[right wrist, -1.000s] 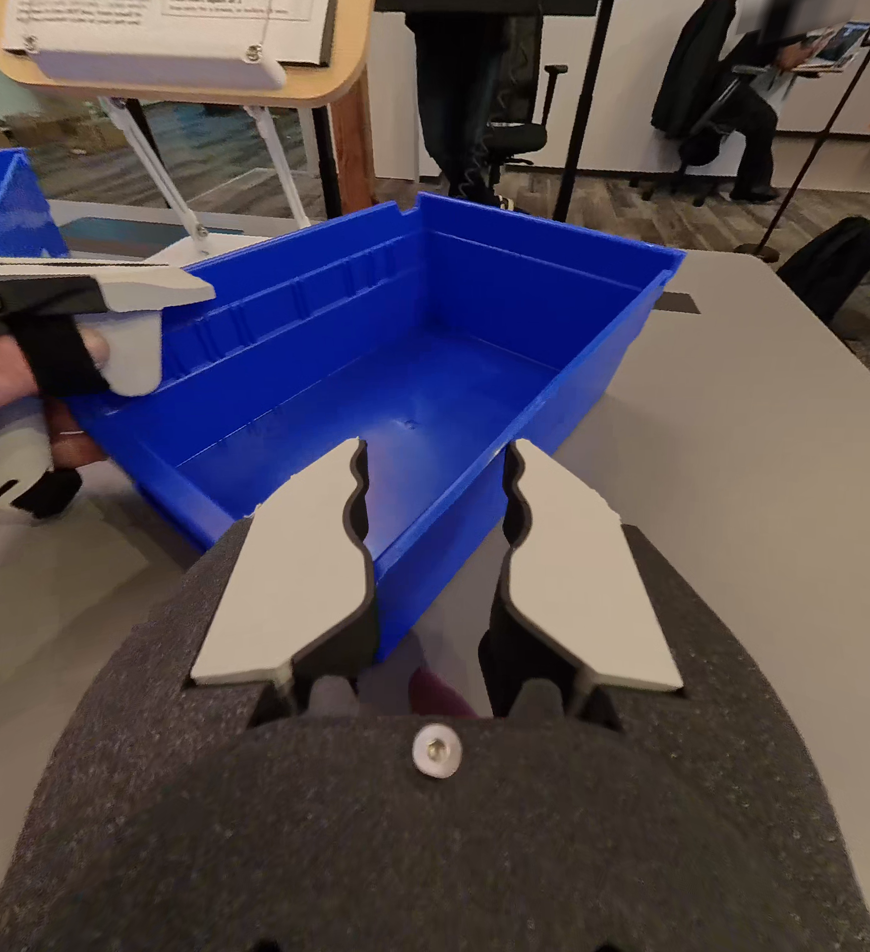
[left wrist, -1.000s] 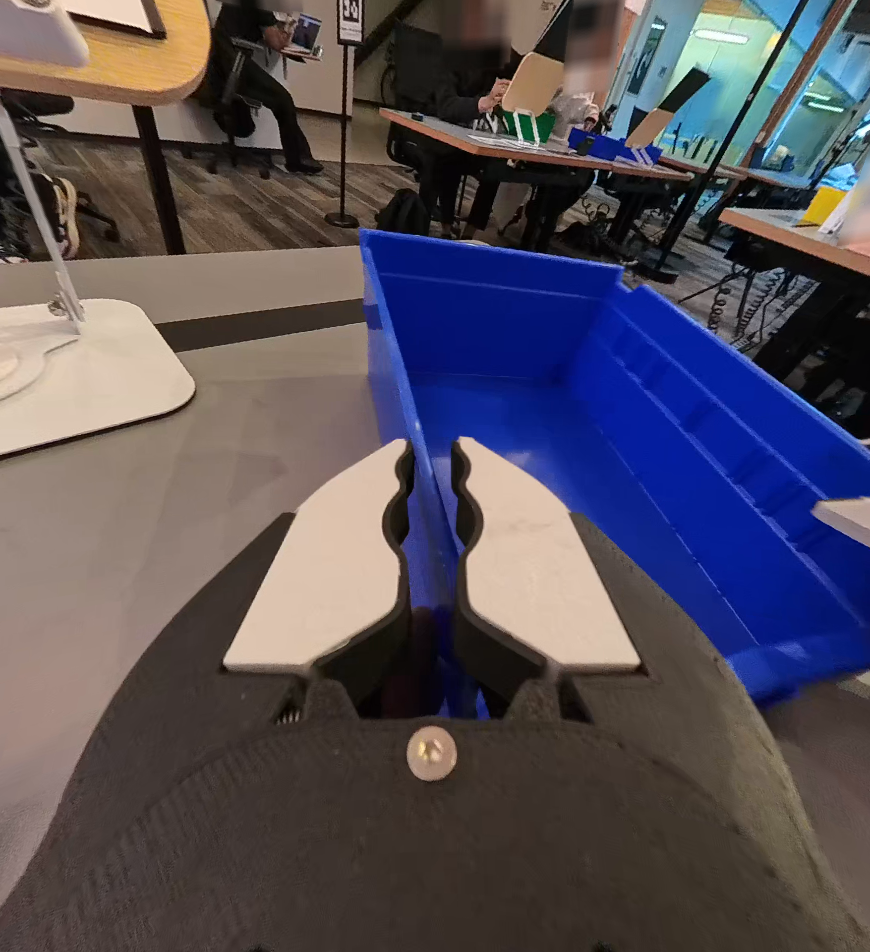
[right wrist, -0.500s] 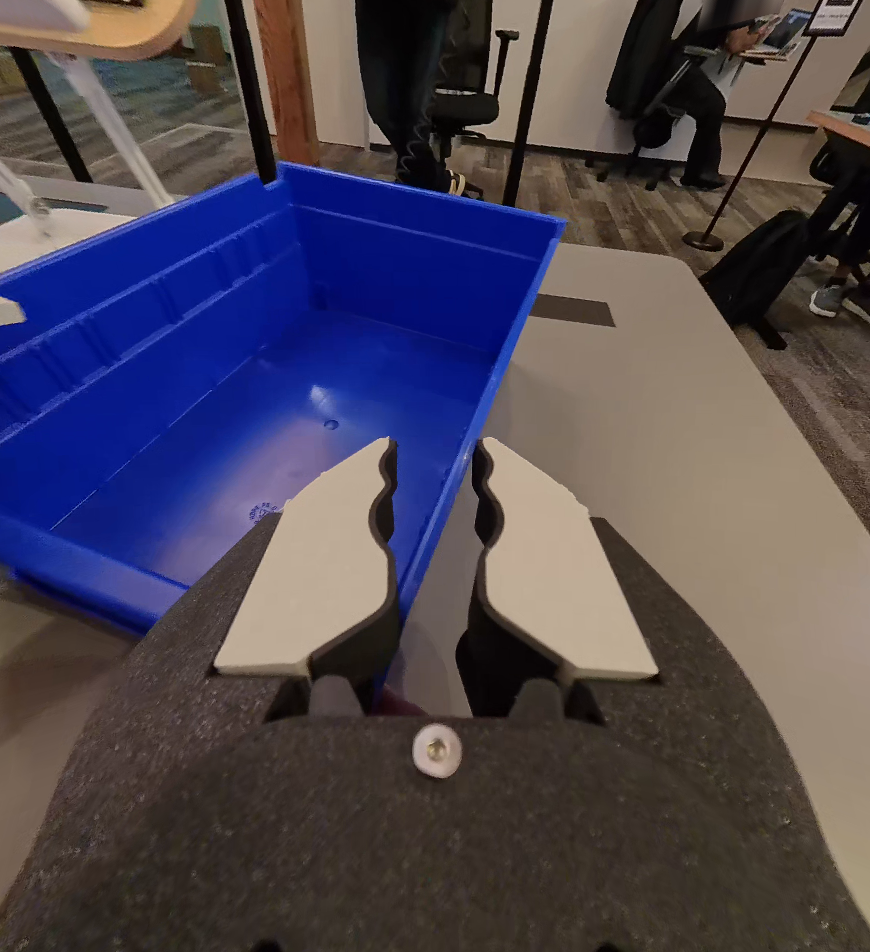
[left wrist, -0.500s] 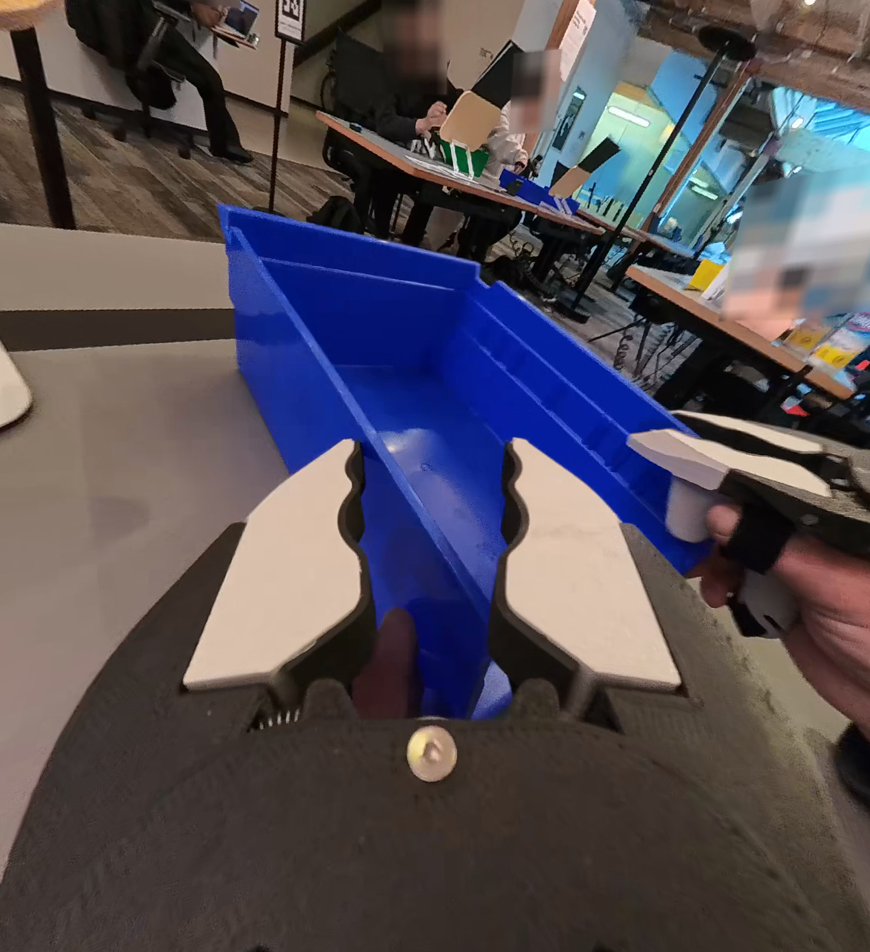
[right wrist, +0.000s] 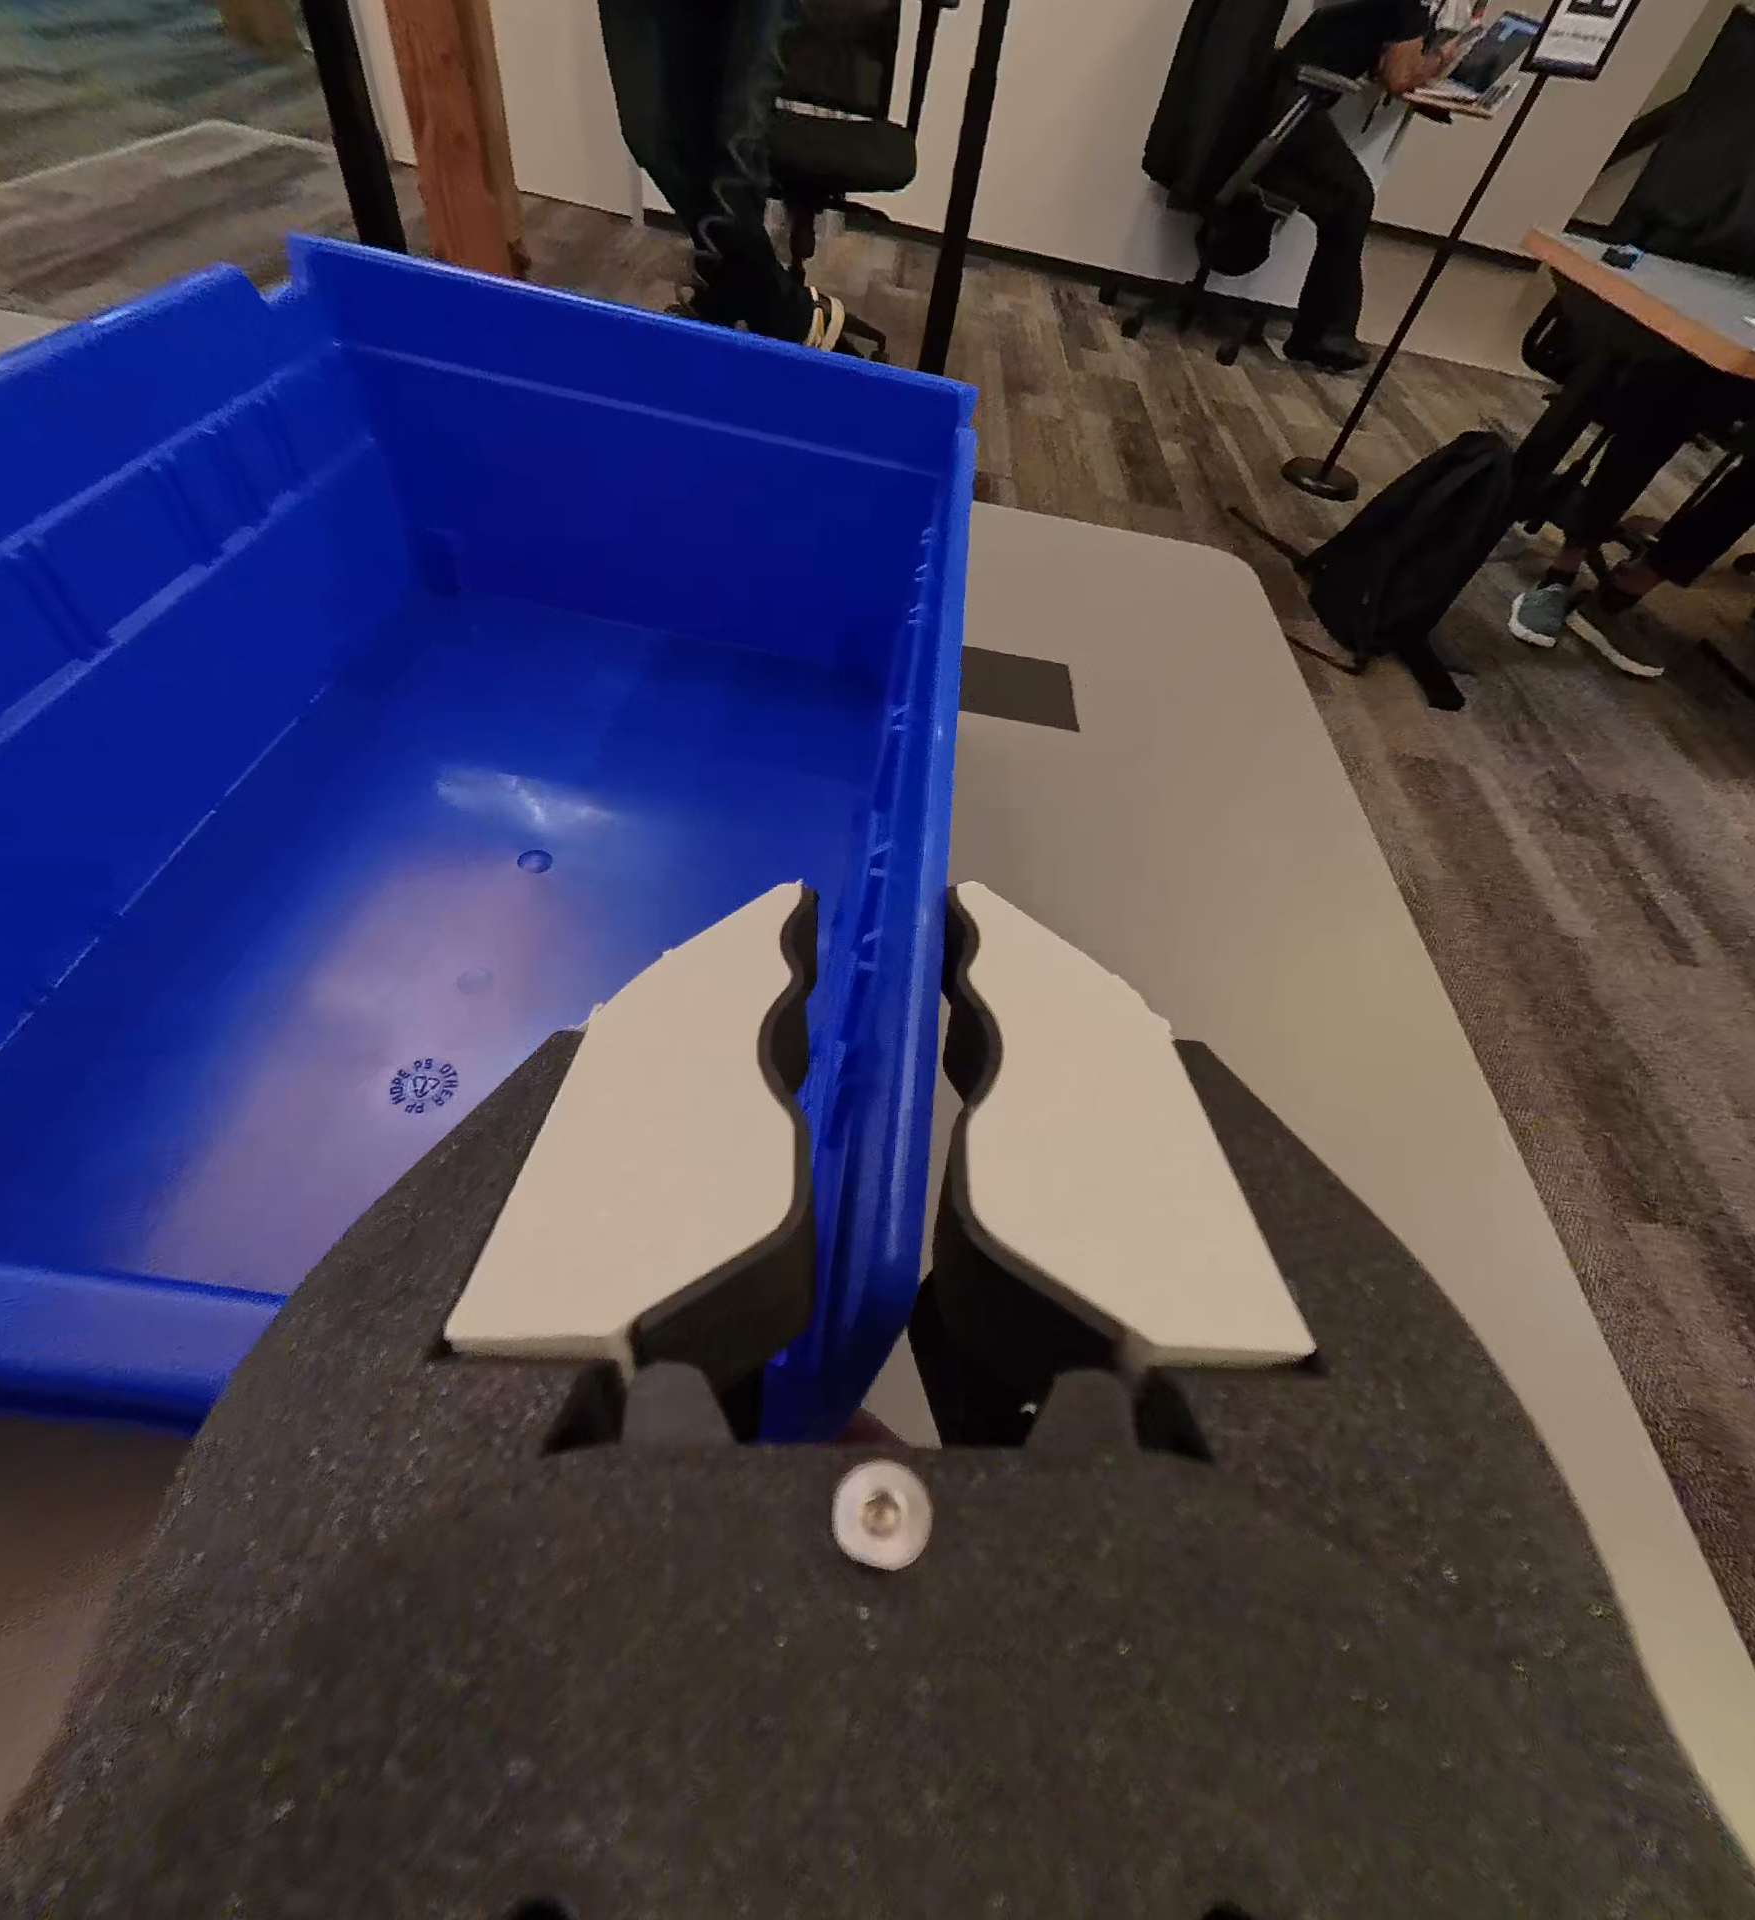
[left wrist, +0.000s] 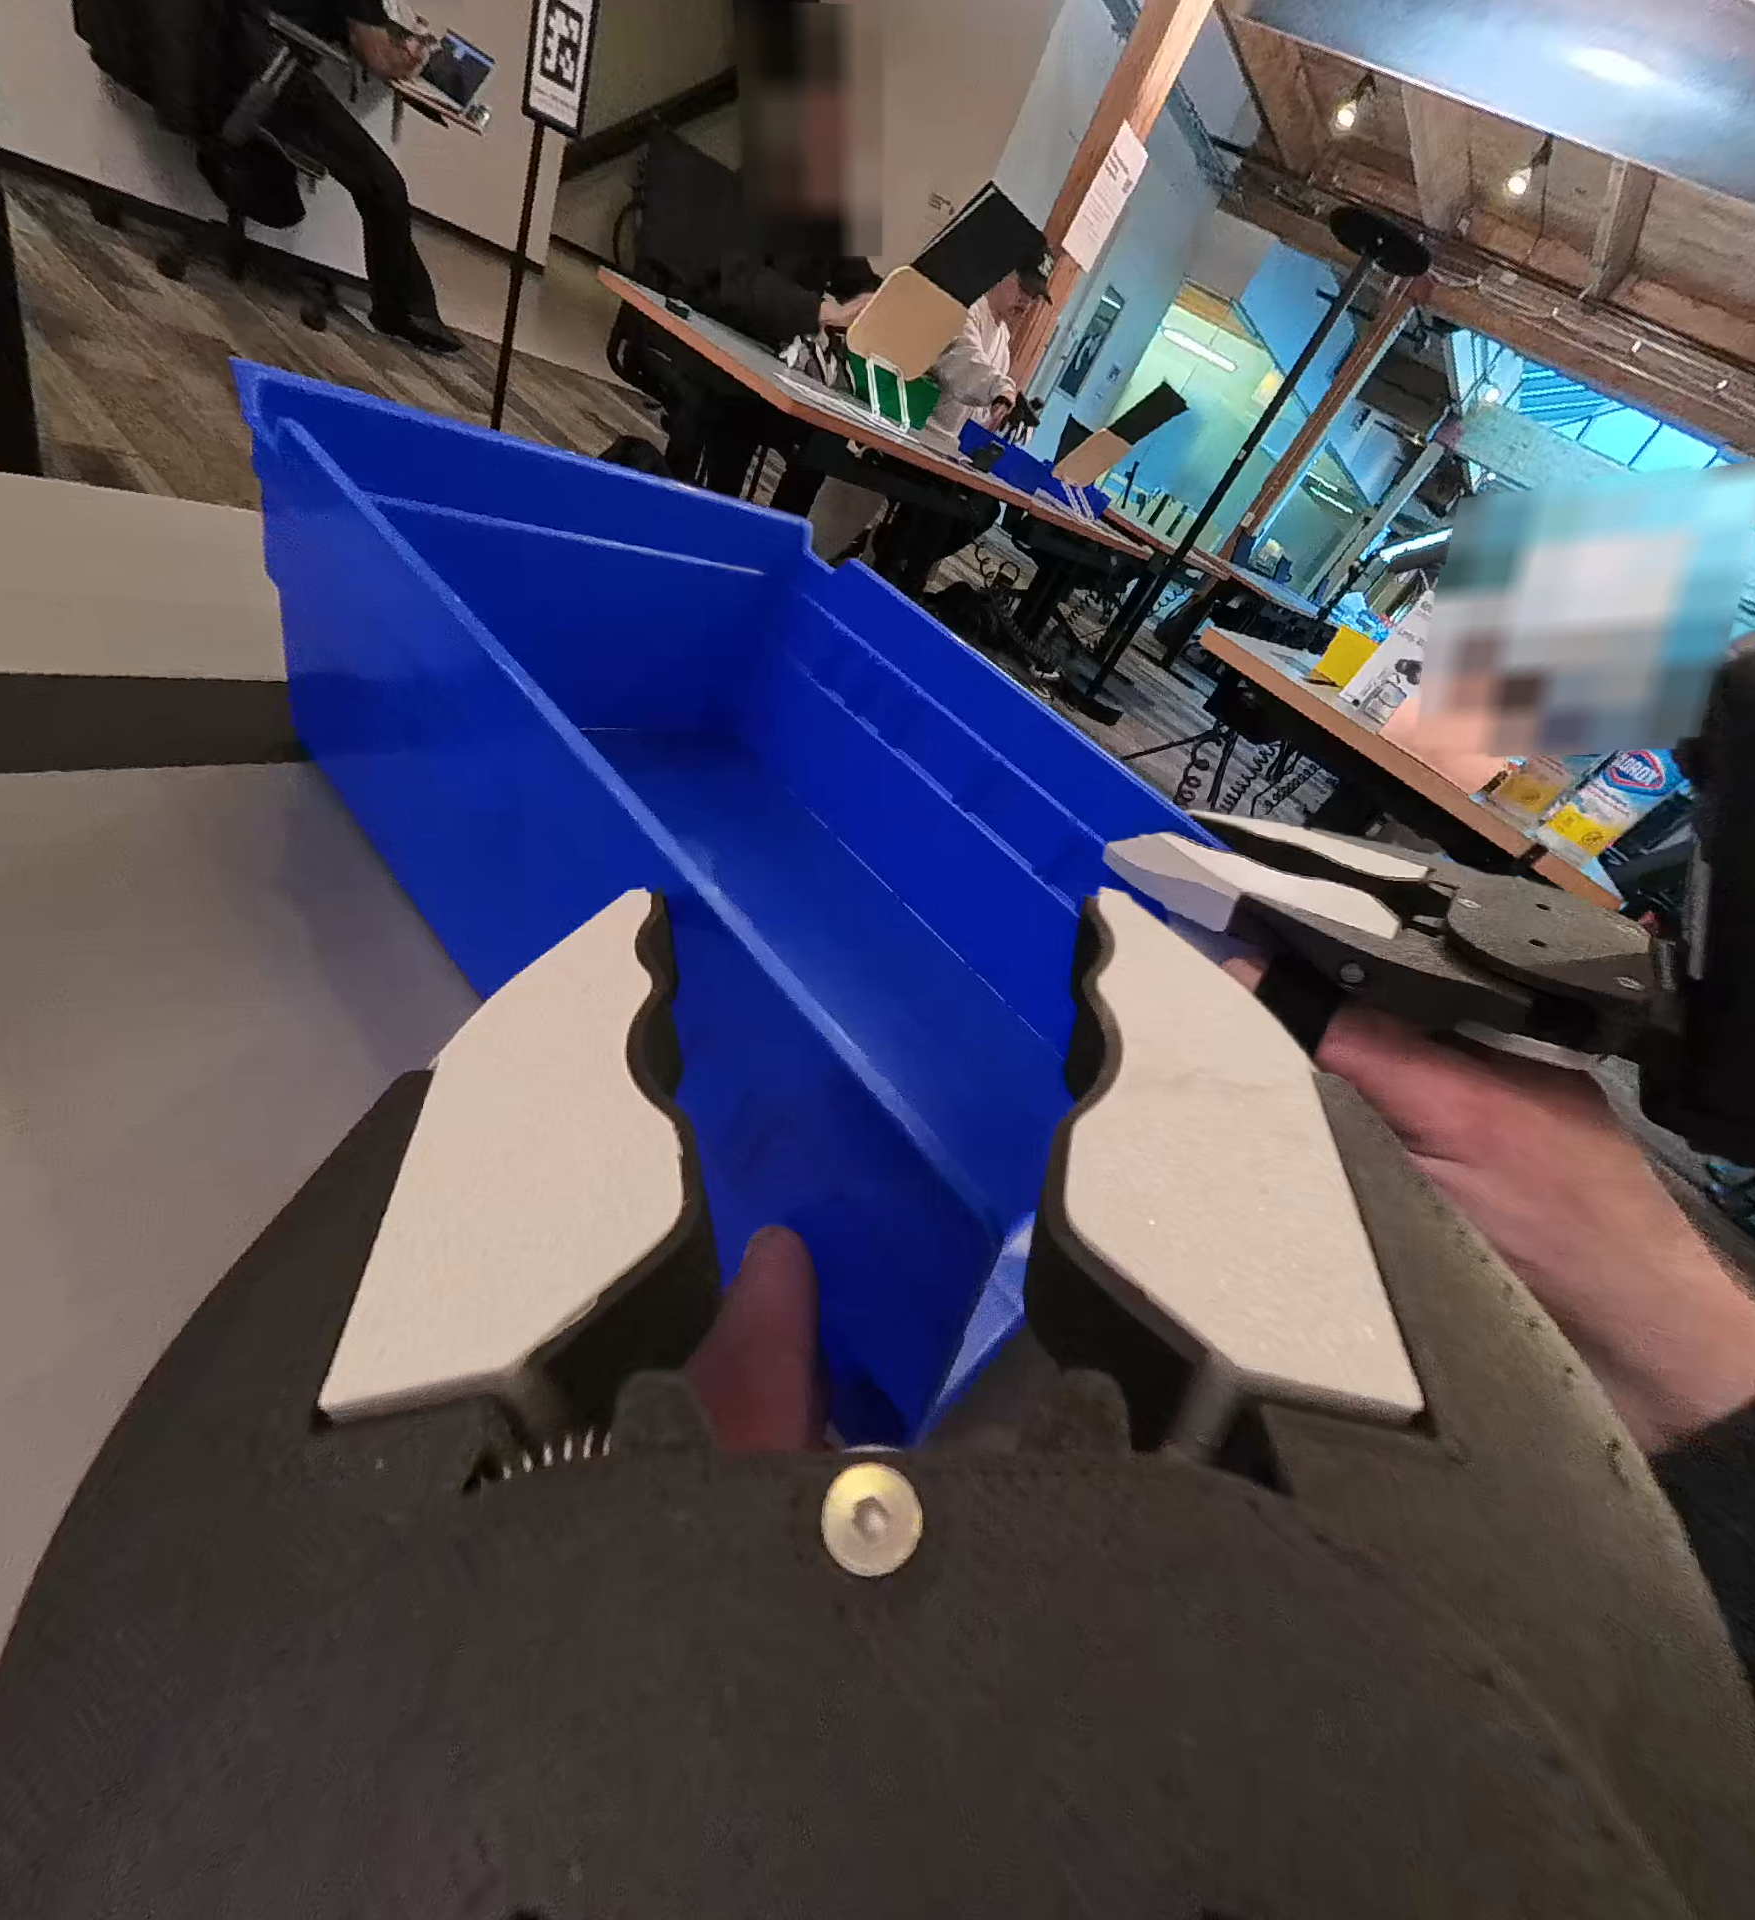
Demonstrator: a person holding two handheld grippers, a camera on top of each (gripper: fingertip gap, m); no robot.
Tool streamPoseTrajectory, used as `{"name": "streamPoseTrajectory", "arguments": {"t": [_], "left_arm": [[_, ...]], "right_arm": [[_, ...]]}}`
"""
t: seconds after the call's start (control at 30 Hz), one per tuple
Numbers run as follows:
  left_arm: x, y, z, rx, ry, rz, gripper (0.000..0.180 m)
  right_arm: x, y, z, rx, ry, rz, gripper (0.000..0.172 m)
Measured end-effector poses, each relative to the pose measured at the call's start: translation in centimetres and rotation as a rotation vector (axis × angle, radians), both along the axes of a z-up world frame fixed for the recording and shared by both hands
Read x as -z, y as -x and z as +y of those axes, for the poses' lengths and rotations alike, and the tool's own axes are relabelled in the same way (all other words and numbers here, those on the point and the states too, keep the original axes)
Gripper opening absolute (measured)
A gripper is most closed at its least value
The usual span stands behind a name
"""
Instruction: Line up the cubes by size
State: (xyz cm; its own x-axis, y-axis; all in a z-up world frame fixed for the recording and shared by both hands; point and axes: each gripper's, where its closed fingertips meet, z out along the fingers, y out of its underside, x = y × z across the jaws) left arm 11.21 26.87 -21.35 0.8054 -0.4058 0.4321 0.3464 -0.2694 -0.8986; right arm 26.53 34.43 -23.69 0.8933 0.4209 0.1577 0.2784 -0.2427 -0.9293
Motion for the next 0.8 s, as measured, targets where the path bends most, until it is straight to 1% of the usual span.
{"name": "streamPoseTrajectory", "arguments": {"t": [0.1, 0.13, 0.17, 0.2, 0.27, 0.3, 0.33, 0.4, 0.47, 0.53, 0.57, 0.67, 0.73, 0.8], "left_arm": [[-0.1, 0.4, 1.1, -0.002, 0.005, -0.018, 0.072], [-0.4, 0.6, 1.0, 0.002, -0.005, -0.021, 0.072], [-1.1, 0.8, 0.7, -0.004, -0.030, -0.007, 0.074], [-1.7, 1.0, 0.1, -0.008, -0.056, 0.019, 0.078], [-3.4, 1.9, -1.8, -0.003, -0.101, 0.050, 0.087], [-4.6, 2.7, -3.4, -0.006, -0.144, 0.074, 0.089], [-5.7, 3.9, -5.2, -0.026, -0.185, 0.122, 0.091], [-6.9, 6.8, -9.1, -0.069, -0.201, 0.170, 0.098], [-7.7, 11.4, -13.1, -0.171, -0.223, 0.238, 0.099], [-8.1, 17.0, -17.0, -0.307, -0.219, 0.328, 0.098], [-8.5, 20.0, -18.9, -0.400, -0.229, 0.379, 0.098], [-7.7, 28.9, -23.7, -0.644, -0.126, 0.508, 0.110], [-6.7, 33.4, -26.2, -0.755, -0.078, 0.552, 0.112], [-5.7, 36.7, -27.6, -0.846, -0.054, 0.581, 0.116]], "right_arm": [[0.4, 0.3, 1.2, -0.018, 0.021, -0.008, 0.020], [0.6, 0.5, 1.4, -0.028, 0.026, -0.014, 0.021], [0.4, 0.3, 1.5, -0.016, 0.012, -0.027, 0.027], [-0.1, -0.1, 1.5, 0.005, -0.028, -0.049, 0.031], [-2.4, -1.2, 0.8, 0.058, -0.144, -0.096, 0.035], [-4.0, -1.4, 0.0, 0.066, -0.204, -0.132, 0.035], [-5.6, -1.1, -1.2, 0.058, -0.266, -0.163, 0.035], [-8.3, 1.1, -4.2, -0.008, -0.338, -0.194, 0.035], [-10.2, 5.4, -7.7, -0.139, -0.381, -0.167, 0.035], [-10.3, 11.2, -11.1, -0.309, -0.336, -0.103, 0.039], [-10.0, 14.5, -12.8, -0.408, -0.305, -0.058, 0.040], [-7.9, 24.4, -17.4, -0.649, -0.211, -0.007, 0.049], [-7.0, 30.0, -19.7, -0.766, -0.172, 0.065, 0.050], [-5.3, 34.9, -20.7, -0.838, -0.102, 0.098, 0.051]]}}
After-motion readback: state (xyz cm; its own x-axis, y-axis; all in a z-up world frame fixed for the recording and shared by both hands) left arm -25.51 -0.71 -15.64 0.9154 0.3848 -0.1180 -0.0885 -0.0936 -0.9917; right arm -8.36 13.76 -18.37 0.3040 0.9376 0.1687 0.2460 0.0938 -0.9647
